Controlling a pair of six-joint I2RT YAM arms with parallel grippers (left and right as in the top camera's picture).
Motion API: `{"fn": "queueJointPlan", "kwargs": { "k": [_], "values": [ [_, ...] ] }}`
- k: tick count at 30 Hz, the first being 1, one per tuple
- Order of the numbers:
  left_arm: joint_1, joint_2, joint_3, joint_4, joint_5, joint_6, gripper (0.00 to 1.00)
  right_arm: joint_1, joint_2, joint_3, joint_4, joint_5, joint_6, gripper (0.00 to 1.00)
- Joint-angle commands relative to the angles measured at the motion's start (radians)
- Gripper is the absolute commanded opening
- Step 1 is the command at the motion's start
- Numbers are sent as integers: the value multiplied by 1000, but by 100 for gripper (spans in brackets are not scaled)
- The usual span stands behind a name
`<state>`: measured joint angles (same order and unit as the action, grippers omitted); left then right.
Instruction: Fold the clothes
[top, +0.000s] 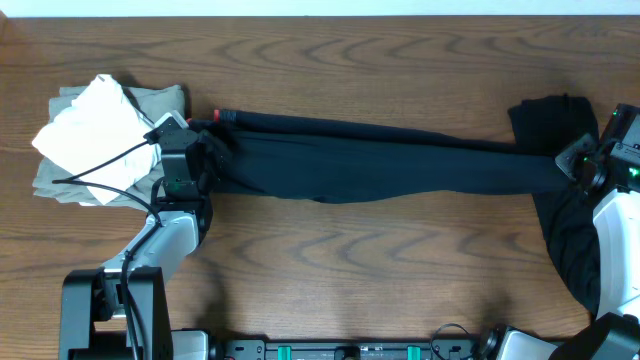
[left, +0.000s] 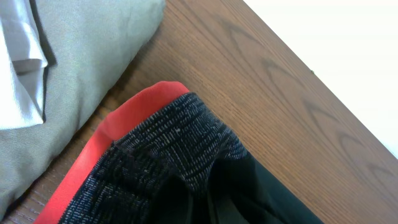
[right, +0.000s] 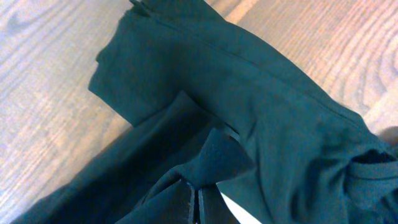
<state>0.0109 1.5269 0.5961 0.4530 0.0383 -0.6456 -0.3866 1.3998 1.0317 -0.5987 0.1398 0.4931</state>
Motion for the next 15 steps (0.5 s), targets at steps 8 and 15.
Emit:
{"fn": "queueJointPlan", "kwargs": {
  "k": [8, 15],
  "values": [
    [3, 1, 23, 5, -24, 25, 6, 6, -66, 42, -102, 61, 16, 1],
    [3, 1, 23, 2, -24, 25, 6, 6, -177, 54, -172, 63, 19, 1]
  ]
}}
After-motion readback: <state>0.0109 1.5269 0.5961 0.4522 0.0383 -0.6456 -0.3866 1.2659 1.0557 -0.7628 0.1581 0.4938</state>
